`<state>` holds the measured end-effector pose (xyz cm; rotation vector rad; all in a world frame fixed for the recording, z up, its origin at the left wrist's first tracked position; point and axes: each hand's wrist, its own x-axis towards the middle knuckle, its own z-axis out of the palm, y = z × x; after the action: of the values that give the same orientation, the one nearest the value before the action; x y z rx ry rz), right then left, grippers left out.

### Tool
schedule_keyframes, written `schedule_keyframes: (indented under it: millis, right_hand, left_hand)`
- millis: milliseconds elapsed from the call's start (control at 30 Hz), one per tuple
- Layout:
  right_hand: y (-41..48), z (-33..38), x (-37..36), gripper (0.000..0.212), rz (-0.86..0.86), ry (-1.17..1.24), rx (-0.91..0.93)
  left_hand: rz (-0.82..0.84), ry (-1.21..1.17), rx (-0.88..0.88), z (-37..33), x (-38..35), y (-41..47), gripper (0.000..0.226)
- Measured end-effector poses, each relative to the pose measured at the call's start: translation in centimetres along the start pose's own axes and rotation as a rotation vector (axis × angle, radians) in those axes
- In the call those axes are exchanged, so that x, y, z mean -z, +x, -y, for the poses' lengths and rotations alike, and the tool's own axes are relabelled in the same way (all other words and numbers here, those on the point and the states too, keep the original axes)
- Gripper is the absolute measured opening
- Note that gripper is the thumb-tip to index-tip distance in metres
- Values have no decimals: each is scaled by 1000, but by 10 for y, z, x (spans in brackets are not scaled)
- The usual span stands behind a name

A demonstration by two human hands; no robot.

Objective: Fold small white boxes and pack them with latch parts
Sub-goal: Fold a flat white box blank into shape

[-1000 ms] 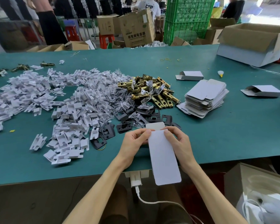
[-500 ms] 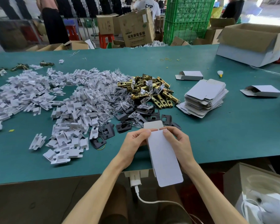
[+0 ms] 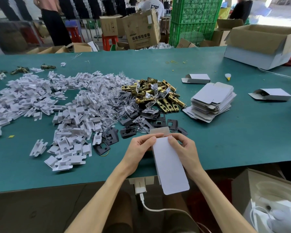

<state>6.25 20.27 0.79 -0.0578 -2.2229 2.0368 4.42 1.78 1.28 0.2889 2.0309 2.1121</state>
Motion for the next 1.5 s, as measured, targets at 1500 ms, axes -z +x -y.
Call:
schedule_keyframes:
  millis: [1500]
  right_hand:
    - [4,6,9,79,-103,536,-178]
  left_hand:
    - [-281,-255,-42,9,4,9,35]
